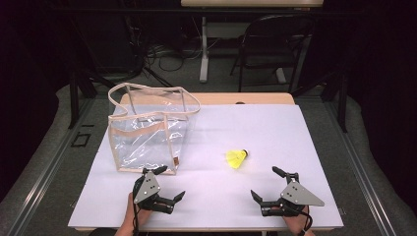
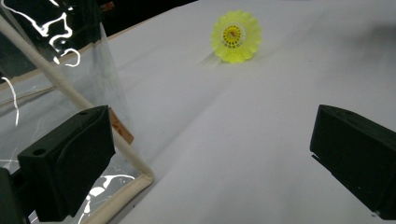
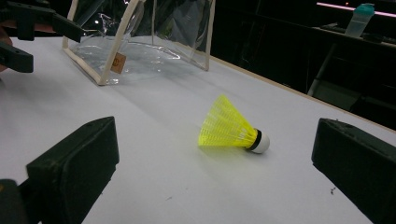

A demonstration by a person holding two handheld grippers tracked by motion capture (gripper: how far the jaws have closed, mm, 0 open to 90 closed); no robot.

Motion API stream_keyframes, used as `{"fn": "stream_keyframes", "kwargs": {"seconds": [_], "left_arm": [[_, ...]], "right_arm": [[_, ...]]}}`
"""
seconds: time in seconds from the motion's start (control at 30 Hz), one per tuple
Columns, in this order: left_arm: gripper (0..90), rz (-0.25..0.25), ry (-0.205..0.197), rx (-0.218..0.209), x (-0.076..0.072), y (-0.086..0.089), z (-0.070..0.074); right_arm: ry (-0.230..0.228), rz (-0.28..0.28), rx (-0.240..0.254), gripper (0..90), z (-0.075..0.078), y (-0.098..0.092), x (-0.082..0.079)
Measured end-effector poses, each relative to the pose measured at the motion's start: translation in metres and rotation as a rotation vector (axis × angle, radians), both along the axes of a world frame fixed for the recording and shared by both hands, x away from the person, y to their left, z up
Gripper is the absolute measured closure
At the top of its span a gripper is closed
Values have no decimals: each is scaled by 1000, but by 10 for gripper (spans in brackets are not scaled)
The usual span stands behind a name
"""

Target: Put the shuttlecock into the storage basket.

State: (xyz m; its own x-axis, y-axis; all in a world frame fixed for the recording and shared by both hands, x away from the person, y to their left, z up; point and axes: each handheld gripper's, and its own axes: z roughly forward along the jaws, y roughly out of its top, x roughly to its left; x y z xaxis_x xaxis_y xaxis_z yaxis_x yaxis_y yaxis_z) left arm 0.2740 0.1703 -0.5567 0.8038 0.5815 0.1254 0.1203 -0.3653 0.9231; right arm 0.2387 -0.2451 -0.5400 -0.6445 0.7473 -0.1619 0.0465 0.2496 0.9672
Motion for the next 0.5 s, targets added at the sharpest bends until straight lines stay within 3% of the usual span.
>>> {"fn": "stream_keyframes", "kwargs": {"seconds": [0.5], "left_arm": [[0,-53,4,24,9,-17,1]], "right_arm": [[7,4,-5,3,-1,0,1]]}}
